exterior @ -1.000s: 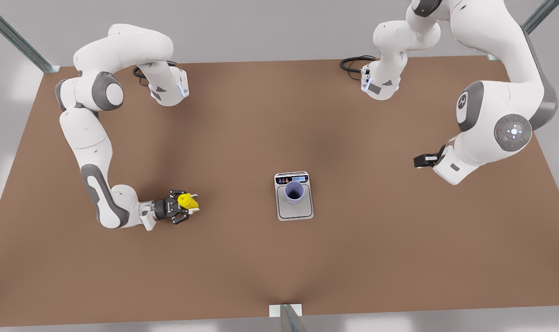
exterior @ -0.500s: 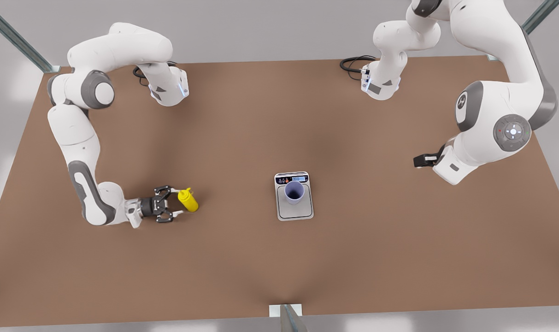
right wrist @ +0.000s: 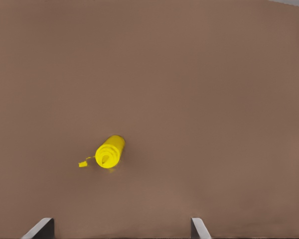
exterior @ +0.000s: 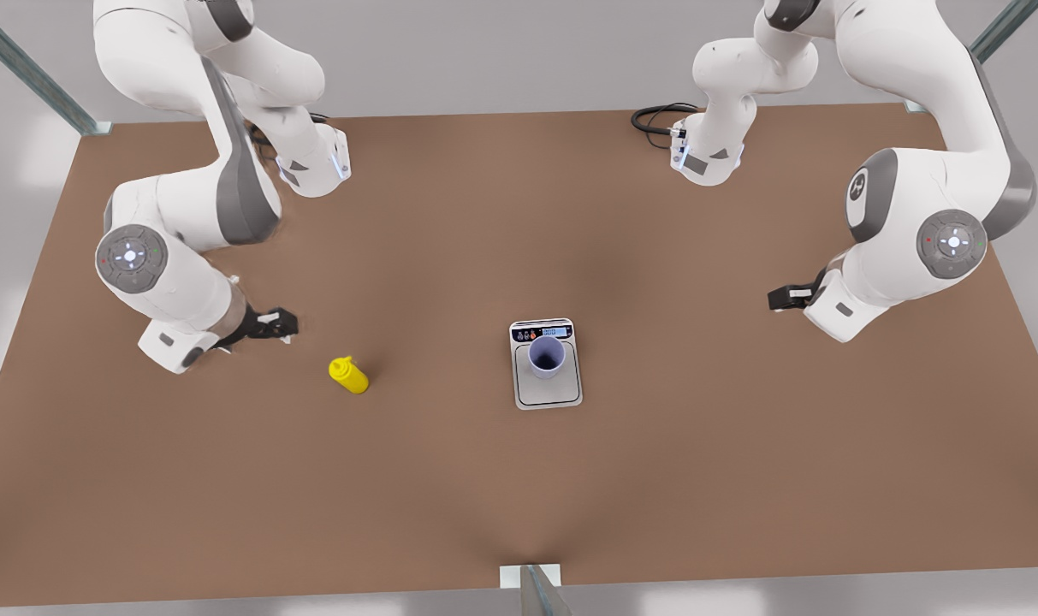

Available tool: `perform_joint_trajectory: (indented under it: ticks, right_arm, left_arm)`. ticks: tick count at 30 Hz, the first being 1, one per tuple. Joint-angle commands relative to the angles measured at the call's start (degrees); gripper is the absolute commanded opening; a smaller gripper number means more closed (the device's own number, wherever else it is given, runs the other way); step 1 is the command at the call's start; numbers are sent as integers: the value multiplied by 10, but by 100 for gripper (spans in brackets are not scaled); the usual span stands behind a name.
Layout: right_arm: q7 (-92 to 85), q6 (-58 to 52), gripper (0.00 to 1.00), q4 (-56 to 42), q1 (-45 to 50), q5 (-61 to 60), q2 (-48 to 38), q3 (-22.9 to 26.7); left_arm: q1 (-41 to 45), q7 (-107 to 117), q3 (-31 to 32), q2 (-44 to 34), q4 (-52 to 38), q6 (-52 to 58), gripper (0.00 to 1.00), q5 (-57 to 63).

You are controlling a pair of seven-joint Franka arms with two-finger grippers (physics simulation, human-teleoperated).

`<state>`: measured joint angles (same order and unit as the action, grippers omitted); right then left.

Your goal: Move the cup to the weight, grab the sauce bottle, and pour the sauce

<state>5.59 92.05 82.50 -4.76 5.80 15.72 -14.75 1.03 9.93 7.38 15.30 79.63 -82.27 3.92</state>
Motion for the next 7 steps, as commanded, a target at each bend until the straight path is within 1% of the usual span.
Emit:
perform_joint_trajectory:
  ticks: [1,3,4,5,7]
  right_arm:
    - [4,-1,100,1,-7,-1,0,0]
    - [42,-2,100,34,-22,-28,-6,2]
    - [33,-3,100,36,-34,-38,-14,2]
    - [23,-6,100,17,-41,-36,-12,2]
    - [26,-5,100,15,-40,-34,-10,2]
  left_arm:
    - [0,0,0,0,0,0,100,0]
    - [0,0,0,0,0,0,100,0]
    - [0,1,0,0,0,0,100,0]
    - [0,1,0,0,0,0,100,0]
    - [0,1,0,0,0,0,100,0]
